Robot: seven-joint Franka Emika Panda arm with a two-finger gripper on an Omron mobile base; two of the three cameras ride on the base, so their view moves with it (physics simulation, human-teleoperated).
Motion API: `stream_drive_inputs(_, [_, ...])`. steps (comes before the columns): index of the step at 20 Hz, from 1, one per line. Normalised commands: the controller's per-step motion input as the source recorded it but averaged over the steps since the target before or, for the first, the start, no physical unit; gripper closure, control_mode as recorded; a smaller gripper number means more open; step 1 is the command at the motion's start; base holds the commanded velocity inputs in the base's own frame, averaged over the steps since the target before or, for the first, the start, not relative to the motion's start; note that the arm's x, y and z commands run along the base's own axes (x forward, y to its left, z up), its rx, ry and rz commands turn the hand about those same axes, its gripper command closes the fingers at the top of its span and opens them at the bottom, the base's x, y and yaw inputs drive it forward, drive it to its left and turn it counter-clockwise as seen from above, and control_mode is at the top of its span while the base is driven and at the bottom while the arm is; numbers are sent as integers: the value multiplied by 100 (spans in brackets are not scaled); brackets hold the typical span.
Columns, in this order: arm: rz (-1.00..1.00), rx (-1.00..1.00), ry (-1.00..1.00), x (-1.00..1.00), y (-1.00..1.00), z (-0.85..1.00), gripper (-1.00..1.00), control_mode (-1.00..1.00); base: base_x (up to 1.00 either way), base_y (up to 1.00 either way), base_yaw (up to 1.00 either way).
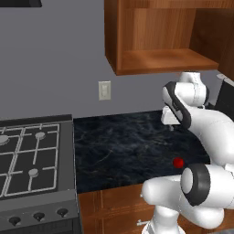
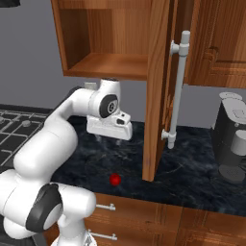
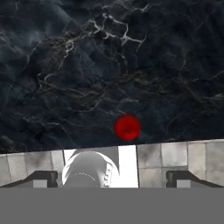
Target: Pick the apple from the counter and place it in the cabinet. Then close the cabinet.
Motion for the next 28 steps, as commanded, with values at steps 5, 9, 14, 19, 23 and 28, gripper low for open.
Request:
stream_drive_inputs(5, [0,0,2,-1,-33,-54,-100,-100,0,0,0])
stream_drive_inputs(9, [0,-2,0,0,-26,-60,-100,-100,0,0,0])
stream_drive_inputs(14, [0,-1,0,2,-1,-53,-100,-100,0,0,0])
stream_drive_inputs(19, [0,0,0,0,0,-44,-100,-100,0,0,0])
stream_drive_inputs(23, [0,0,0,-1,0,-42,-100,-100,0,0,0])
stream_drive_inputs(28, [0,0,0,-18,1,-42,-100,-100,0,0,0])
